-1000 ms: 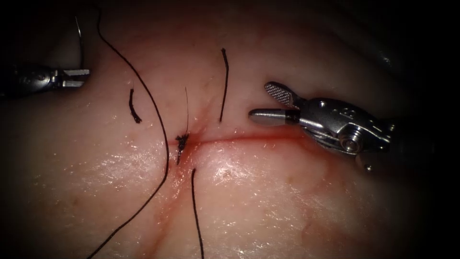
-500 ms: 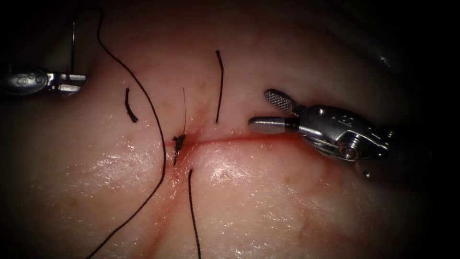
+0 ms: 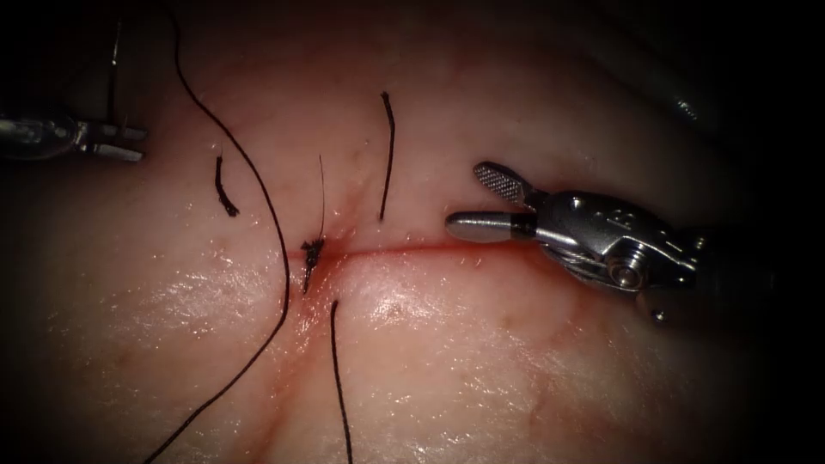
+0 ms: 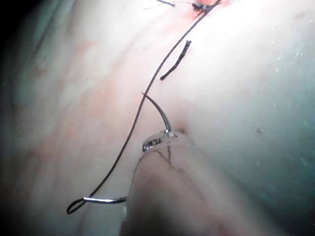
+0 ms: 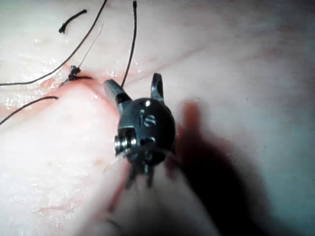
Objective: Wound Closure
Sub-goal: Set down the needle from the left tool
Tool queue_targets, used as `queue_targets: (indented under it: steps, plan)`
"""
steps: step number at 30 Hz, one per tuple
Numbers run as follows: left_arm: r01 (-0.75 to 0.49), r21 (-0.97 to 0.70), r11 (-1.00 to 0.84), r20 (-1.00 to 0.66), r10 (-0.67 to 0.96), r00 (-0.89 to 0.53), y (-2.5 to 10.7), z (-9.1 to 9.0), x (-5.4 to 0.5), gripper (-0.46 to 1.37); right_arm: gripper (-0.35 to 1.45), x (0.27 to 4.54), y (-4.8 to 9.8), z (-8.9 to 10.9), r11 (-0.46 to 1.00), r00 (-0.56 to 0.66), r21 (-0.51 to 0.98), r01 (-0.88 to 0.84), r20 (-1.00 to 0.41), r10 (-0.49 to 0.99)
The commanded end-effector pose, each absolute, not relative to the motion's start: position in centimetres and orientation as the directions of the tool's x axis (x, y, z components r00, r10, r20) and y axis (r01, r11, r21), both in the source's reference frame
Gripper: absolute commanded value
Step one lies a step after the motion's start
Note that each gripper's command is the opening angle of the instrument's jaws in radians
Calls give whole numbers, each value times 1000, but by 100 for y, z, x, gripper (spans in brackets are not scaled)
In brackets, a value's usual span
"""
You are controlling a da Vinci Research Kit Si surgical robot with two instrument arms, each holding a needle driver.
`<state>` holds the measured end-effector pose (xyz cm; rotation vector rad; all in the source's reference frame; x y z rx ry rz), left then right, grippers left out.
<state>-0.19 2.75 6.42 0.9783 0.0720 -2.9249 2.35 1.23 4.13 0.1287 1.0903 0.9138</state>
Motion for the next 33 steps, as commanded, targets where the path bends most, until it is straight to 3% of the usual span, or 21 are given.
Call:
queue_targets:
  steps: [1, 8, 16, 27, 28, 29, 33]
  plan:
    - [105, -43, -994, -565, -63, -823, 273, 633, -25, -35, 116, 235, 123, 413, 643, 149, 510, -572, -706, 692]
    - [179, -84, -980, -481, -117, -869, 272, 570, -39, -35, 116, 236, 119, 416, 646, 154, 507, -571, -706, 691]
    - [189, -253, -949, -625, 11, -781, 271, 519, -72, -35, 117, 239, 115, 420, 648, 157, 503, -572, -708, 688]
    - [183, -371, -910, -555, 60, -830, 268, 567, -81, -35, 116, 235, 112, 418, 650, 160, 503, -569, -708, 688]
    - [155, -387, -909, -542, 89, -836, 268, 575, -78, 24, 115, 234, 112, 418, 650, 160, 503, -569, -708, 688]
    - [121, -407, -905, -526, 124, -841, 268, 580, -76, 57, 115, 234, 112, 418, 650, 160, 503, -569, -708, 688]
    - [57, -446, -893, -494, 193, -848, 267, 584, -71, 92, 114, 236, 113, 418, 649, 160, 503, -571, -708, 688]
